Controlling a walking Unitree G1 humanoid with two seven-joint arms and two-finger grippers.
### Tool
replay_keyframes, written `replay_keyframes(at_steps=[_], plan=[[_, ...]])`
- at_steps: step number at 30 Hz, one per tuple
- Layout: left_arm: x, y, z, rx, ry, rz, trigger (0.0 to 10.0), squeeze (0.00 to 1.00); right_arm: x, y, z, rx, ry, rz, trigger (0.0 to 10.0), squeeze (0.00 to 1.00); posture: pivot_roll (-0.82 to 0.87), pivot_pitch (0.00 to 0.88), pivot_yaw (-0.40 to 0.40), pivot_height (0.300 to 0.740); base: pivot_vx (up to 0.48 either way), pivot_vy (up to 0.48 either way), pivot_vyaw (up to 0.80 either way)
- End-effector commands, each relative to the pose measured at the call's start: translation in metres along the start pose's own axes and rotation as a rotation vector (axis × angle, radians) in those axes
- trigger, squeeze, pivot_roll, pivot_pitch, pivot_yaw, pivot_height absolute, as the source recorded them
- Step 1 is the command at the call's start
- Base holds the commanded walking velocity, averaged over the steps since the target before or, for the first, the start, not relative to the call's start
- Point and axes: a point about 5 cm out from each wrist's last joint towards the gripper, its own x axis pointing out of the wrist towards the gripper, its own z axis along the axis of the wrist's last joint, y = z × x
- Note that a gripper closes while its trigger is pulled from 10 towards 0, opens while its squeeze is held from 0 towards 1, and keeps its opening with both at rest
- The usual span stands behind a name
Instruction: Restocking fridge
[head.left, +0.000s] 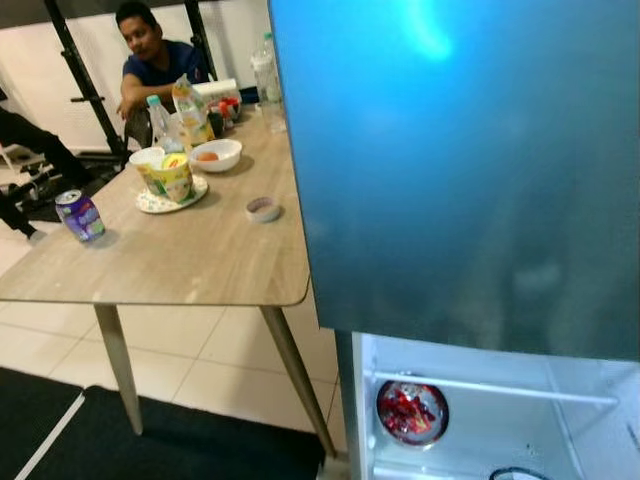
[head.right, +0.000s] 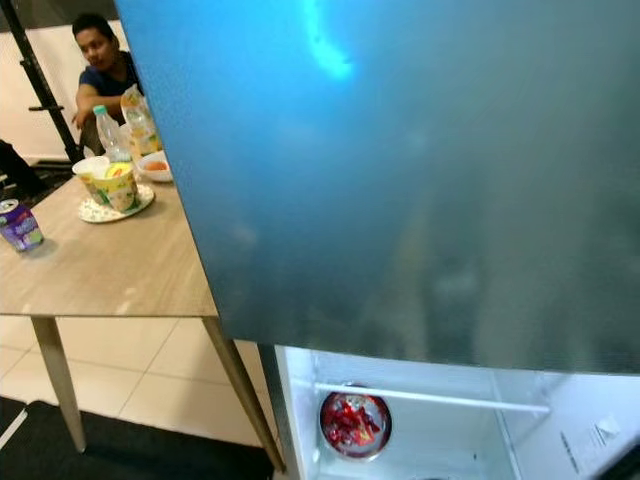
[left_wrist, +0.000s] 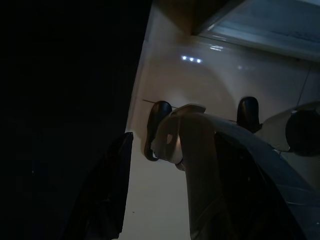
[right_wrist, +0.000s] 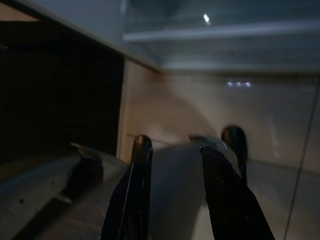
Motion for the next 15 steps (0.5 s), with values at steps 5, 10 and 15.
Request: replay_keyframes(at_steps=[5,10,15], plan=[[-0.0008,0.0025,-0.0015,0.004,0.009,0.016,10.0,0.0,0.0016,0.0015,0.0028,0.002,0.0,-0.005,10.0,0.0,-0.08,0.0,0.035,0.74,0.0,0.0,0.0],[-0.0004,0.0015,-0.004,-0.008,0.032,0.024,10.0,0.0,0.0016,0.0006,0.0025,0.0,0.004,-0.022,10.0,0.0,-0.08,0.0,0.035,0.74,0.0,0.0,0.0],[0.0002,-0.0008,-0.0069,-0.05,0.052,0.025,10.0,0.0,0.0016,0.0002,0.0016,-0.019,0.013,-0.036,10.0,0.0,-0.08,0.0,0.034,0.74,0.0,0.0,0.0]])
